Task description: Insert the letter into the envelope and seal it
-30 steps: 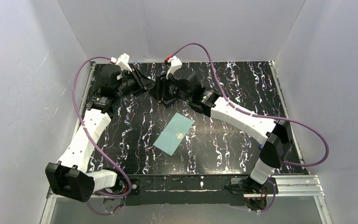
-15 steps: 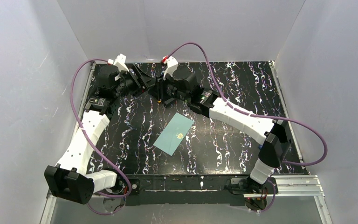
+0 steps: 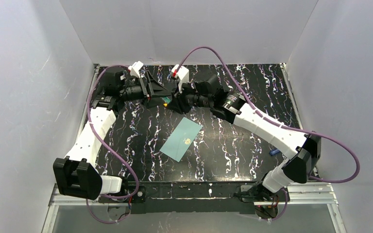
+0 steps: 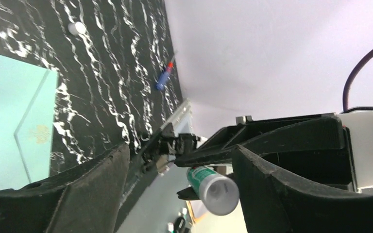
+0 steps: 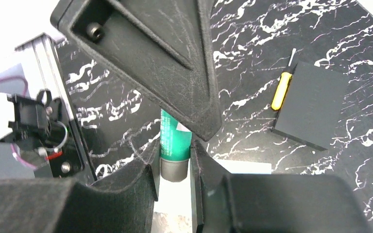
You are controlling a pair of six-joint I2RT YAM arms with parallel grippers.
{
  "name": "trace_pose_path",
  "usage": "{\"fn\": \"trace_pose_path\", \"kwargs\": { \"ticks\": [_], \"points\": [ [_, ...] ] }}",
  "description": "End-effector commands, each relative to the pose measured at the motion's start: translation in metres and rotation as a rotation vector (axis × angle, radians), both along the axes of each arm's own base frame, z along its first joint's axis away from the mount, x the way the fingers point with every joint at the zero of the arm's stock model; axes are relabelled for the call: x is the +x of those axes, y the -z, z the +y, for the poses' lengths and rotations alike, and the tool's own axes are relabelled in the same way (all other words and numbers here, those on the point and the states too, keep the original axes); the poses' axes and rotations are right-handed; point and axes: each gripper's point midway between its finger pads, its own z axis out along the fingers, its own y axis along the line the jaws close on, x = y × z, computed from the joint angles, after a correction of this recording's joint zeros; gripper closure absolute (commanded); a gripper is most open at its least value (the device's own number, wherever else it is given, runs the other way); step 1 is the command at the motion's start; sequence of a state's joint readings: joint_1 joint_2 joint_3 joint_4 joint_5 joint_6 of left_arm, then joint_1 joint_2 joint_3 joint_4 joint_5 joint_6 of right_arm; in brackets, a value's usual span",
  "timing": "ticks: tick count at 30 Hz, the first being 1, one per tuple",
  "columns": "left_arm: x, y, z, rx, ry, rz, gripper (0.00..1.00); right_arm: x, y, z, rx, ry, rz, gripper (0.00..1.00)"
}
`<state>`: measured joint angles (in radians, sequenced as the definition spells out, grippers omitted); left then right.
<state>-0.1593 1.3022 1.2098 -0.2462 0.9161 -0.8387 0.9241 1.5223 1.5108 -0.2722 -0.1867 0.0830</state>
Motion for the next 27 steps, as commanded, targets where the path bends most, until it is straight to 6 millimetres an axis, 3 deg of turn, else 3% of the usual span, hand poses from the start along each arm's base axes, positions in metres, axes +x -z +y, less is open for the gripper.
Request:
{"fn": "trace_pose_path", "kwargs": {
  "ticks": [1, 4, 9, 17, 27],
  "points": [
    [-0.024, -0.02, -0.007, -0.121, 0.147, -0.004, 0.28, -0.012, -0.002, -0.009, -0.104, -0.105, -0.061, 0.82],
    [-0.031, -0.022, -0.007, -0.129, 0.181, 0.001, 0.34, -0.008, 0.006, -0.014, -0.16, -0.099, -0.069, 0.82],
    [-0.043, -0.009, -0.006, -0.141, 0.218, 0.064, 0.47, -0.009, 0.013, -0.018, -0.213, -0.114, -0.07, 0.83],
    [-0.052, -0.001, -0.006, -0.145, 0.25, 0.092, 0.54, -0.016, 0.017, -0.019, -0.215, -0.149, -0.06, 0.83],
    [-0.048, 0.012, -0.008, -0.14, 0.246, 0.156, 0.61, -0.017, 0.021, -0.014, -0.216, -0.172, -0.051, 0.83]
  ]
}}
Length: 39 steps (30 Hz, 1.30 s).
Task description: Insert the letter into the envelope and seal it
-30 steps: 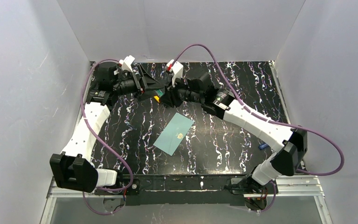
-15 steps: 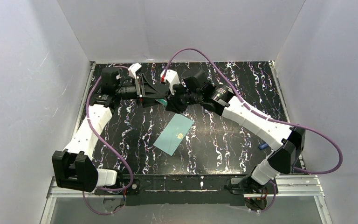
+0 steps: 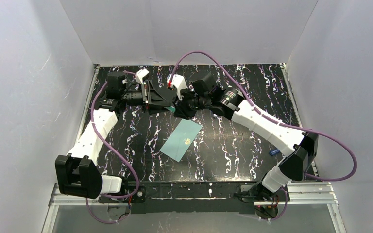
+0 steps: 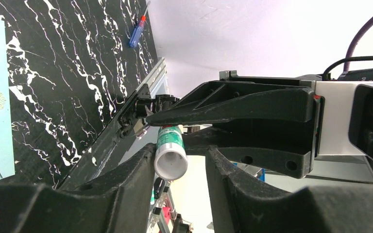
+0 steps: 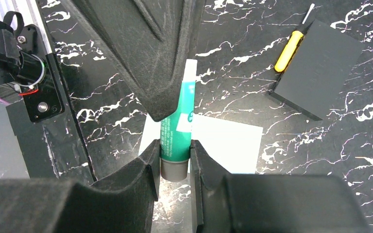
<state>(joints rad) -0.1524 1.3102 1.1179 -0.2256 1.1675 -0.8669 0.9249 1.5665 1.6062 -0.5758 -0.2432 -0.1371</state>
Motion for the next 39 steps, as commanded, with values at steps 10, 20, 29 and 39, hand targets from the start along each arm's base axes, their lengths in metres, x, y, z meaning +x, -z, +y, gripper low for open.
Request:
{"fn": "trace_pose_path", "kwargs": {
  "ticks": [10, 20, 29, 39],
  "points": [
    [-0.008, 0.011, -0.002, -0.014, 0.047, 0.058, 0.7, -0.001, -0.015, 0.013, 0.046, -0.054, -0.014, 0.84],
    [-0.007, 0.013, 0.003, 0.08, 0.031, -0.039, 1.0, 0.008, -0.008, 0.007, 0.034, 0.052, 0.063, 0.34],
    [0.036, 0.083, 0.051, 0.464, -0.292, -0.045, 1.0, 0.033, 0.009, -0.052, 0.096, 0.475, 0.142, 0.02],
    [0.036, 0.067, 0.095, 0.644, -0.507, -0.158, 1.0, 0.11, 0.137, -0.189, -0.28, 1.179, 0.319, 0.23]
  ]
}}
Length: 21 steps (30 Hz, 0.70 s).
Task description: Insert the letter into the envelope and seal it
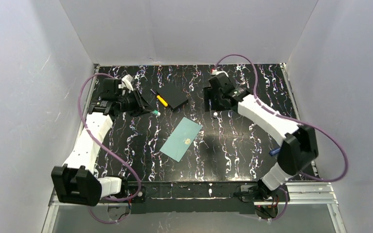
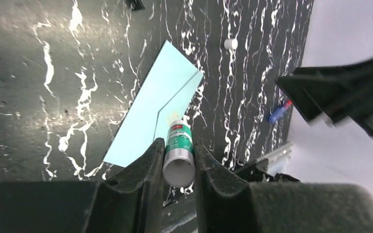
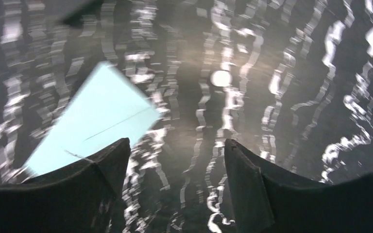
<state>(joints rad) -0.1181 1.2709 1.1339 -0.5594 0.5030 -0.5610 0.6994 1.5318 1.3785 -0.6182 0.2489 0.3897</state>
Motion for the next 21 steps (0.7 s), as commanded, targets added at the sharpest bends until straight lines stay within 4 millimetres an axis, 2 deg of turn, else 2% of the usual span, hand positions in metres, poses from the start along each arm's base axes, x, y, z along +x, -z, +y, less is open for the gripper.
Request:
{"fn": "trace_pose_path", "kwargs": {
  "ticks": [1, 5, 7, 9, 17, 21],
  "points": [
    [-0.006, -0.027, 0.021, 0.092, -0.07, -0.141, 1.0, 0.025, 0.058, -0.057, -0.123, 0.237, 0.133, 0.25],
    [-0.009, -0.036, 0.026, 0.116, -0.072, -0.177, 1.0, 0.046, 0.094, -0.061, -0.145, 0.25, 0.189, 0.33],
    [-0.009, -0.039, 0.026, 0.12, -0.07, -0.179, 1.0, 0.054, 0.106, -0.058, -0.147, 0.237, 0.22, 0.41],
    [-0.008, -0.04, 0.024, 0.11, -0.059, -0.183, 1.0, 0.059, 0.117, -0.054, -0.157, 0.216, 0.242, 0.45],
    [-0.006, -0.041, 0.02, 0.09, -0.046, -0.179, 1.0, 0.074, 0.134, -0.045, -0.179, 0.163, 0.255, 0.42],
    [-0.004, -0.04, 0.019, 0.088, -0.044, -0.172, 1.0, 0.08, 0.141, -0.045, -0.187, 0.157, 0.258, 0.44]
  ]
}}
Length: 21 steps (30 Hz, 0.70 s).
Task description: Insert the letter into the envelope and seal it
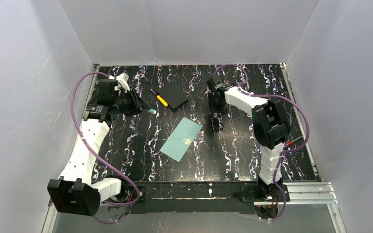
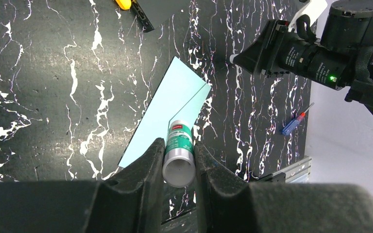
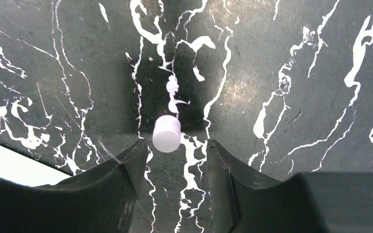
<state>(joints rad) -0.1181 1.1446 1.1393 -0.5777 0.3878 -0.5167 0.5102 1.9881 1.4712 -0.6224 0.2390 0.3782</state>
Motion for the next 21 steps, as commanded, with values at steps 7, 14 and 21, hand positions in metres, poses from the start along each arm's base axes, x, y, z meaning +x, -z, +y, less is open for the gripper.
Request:
{"fn": "trace_pose_path", "kwargs": {
  "ticks": [7, 14, 21],
  "points": [
    [0.005, -0.012, -0.003, -0.015, 0.019, -0.019, 1.0, 0.023, -0.003, 0.009, 0.029, -0.029, -0.041, 0.55],
    [0.006, -0.018, -0.008, -0.048, 0.033, -0.033, 1.0, 0.024, 0.001, 0.01, 0.029, -0.045, -0.044, 0.58],
    [0.007, -0.035, -0.017, -0.099, 0.066, -0.074, 1.0, 0.024, 0.007, 0.009, 0.025, -0.063, -0.03, 0.63]
  ]
}}
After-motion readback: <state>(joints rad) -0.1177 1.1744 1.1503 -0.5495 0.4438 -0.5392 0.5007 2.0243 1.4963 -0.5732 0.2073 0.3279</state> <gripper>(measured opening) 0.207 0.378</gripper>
